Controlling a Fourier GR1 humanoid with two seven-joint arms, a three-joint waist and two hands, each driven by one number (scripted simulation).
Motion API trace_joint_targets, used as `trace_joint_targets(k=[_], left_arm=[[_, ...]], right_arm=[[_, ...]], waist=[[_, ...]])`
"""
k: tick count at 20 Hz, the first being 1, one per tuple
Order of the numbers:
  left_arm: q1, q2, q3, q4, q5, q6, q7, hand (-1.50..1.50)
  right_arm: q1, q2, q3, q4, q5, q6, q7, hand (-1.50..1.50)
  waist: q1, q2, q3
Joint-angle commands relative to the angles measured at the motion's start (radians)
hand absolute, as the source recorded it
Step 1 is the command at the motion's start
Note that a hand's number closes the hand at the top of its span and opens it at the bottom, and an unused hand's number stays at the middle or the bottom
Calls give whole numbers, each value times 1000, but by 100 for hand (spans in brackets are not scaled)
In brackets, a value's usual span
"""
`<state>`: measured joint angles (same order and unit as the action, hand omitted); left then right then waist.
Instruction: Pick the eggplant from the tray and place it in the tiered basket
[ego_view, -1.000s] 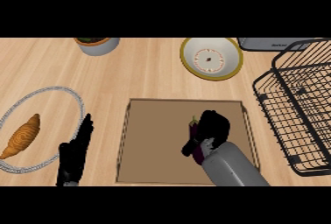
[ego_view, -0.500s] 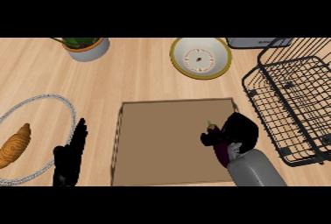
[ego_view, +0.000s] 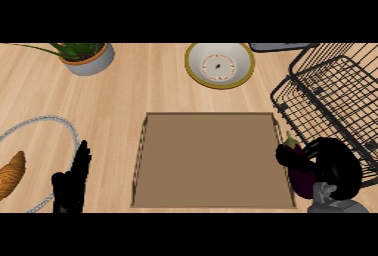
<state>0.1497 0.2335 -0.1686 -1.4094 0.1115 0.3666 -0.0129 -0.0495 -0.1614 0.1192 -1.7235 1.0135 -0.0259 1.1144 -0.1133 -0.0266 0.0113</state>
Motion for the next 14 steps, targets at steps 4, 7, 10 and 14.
trace_joint_targets(k=[4, 7, 10, 14], left_arm=[[-4, 7, 10, -18, 6, 0, 19, 0], [8, -13, -12, -2, 2, -8, 5, 0], [-13, -11, -42, 1, -23, -19, 13, 0], [-60, -14, -35, -9, -11, -31, 40, 0]], right_arm=[[10, -22, -133, -405, 172, -60, 159, 150], [57, -63, -111, -591, 266, 72, 158, 150], [88, -57, -100, -758, 328, 234, 208, 150], [65, -75, -163, -900, 341, 412, 220, 150]], waist=[[-9, -10, -19], [14, -2, -20], [40, 9, -20], [69, 17, -18]])
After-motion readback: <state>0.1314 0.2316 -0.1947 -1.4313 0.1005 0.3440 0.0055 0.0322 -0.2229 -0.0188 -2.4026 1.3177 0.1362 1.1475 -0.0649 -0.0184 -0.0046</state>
